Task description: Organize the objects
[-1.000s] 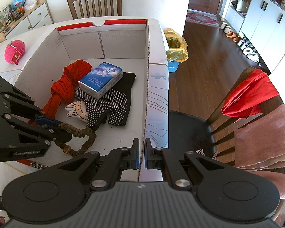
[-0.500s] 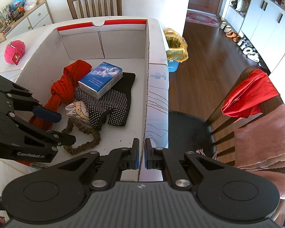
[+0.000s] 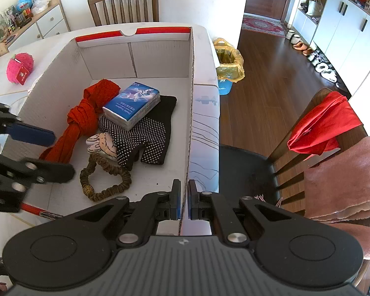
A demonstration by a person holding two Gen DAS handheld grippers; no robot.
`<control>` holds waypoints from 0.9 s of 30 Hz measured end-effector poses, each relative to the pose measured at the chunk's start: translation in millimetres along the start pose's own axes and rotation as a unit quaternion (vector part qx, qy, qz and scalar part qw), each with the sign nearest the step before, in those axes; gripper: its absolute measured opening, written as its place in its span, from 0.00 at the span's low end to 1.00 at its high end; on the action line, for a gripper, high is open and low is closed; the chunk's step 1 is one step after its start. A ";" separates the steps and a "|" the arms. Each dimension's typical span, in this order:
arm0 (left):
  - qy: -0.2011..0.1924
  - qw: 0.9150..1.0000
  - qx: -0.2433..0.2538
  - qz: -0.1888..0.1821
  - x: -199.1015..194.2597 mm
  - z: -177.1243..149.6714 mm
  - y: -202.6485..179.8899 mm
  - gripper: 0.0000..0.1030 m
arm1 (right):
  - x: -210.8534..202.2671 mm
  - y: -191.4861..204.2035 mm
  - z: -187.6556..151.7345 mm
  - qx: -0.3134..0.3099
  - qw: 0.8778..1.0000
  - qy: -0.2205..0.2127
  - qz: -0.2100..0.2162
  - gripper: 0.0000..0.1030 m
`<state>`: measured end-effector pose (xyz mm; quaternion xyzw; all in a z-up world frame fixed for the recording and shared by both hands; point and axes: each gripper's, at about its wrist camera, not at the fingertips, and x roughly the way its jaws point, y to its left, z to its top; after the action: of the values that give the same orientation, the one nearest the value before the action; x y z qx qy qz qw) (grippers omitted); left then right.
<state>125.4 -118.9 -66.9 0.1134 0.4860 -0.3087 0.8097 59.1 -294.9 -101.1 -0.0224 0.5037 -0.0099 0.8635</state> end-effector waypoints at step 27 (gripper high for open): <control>-0.077 0.979 -0.133 0.132 -45.2 -15.8 117.3 0.88 | -3.1 -0.3 2.4 0.004 1.000 0.004 -0.003 0.05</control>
<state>170.5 -1.7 -49.7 0.0443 0.4399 -0.1395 0.8860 59.7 -295.0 -97.2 -0.0208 0.5067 -0.0146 0.8618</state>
